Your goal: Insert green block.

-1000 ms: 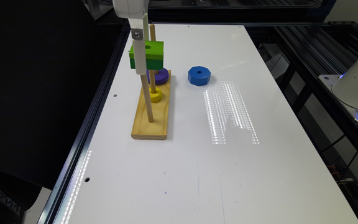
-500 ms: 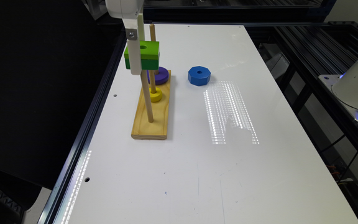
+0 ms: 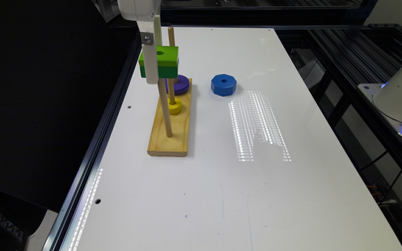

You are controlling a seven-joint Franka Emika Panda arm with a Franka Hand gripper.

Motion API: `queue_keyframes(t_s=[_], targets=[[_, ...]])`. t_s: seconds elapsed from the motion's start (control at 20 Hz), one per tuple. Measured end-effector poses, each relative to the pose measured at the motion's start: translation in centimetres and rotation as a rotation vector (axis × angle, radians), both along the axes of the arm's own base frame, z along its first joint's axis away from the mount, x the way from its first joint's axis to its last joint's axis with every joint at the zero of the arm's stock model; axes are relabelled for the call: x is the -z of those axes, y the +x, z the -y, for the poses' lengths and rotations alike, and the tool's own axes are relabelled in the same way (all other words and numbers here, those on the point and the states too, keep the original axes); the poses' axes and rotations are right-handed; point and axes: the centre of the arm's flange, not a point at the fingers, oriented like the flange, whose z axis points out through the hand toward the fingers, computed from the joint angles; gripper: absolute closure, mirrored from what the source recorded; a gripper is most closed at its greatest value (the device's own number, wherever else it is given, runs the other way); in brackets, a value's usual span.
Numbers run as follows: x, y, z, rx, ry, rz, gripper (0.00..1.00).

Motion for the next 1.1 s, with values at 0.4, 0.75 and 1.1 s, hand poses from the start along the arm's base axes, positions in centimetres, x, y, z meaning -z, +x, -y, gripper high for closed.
queue_keyframes(t_s=[0.4, 0.75, 1.1], targets=[[0.7, 0.4, -0.4, -0.004, 0.003, -0.007, 1.0], [0.7, 0.4, -0.4, -0.004, 0.003, -0.007, 1.0], [1.3, 0.4, -0.4, -0.004, 0.003, -0.012, 1.0]])
